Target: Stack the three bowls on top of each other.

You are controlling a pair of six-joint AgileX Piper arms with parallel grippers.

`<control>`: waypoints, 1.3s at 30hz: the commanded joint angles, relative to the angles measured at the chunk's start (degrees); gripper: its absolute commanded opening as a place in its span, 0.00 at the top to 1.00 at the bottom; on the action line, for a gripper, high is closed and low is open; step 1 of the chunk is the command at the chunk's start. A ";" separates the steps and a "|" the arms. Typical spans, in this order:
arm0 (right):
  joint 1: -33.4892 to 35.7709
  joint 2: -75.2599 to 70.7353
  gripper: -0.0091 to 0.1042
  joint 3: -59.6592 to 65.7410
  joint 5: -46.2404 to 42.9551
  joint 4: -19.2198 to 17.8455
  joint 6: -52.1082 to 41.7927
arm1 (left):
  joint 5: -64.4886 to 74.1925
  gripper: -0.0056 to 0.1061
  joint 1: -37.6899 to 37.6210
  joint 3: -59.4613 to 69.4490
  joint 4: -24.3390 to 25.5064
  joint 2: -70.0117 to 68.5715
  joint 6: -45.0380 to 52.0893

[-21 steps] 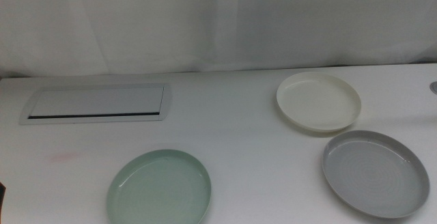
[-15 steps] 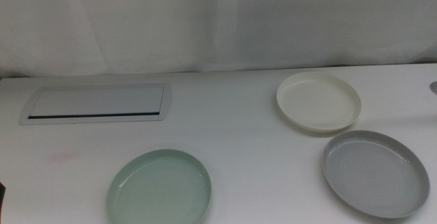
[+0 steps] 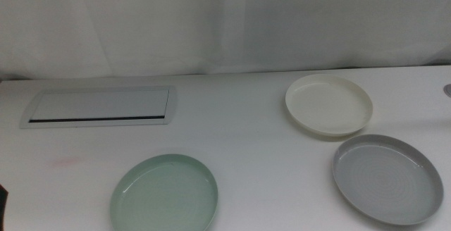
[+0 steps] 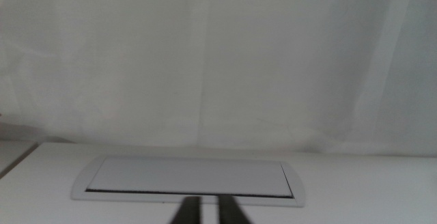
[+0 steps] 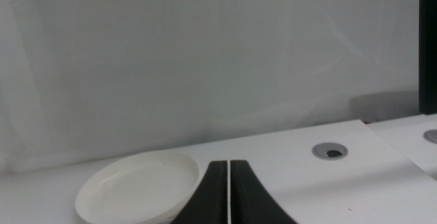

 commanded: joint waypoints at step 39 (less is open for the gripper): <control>-0.24 -1.96 0.01 2.33 -4.13 5.33 -0.11 | 55.80 0.20 -0.05 -55.84 -15.66 42.99 7.31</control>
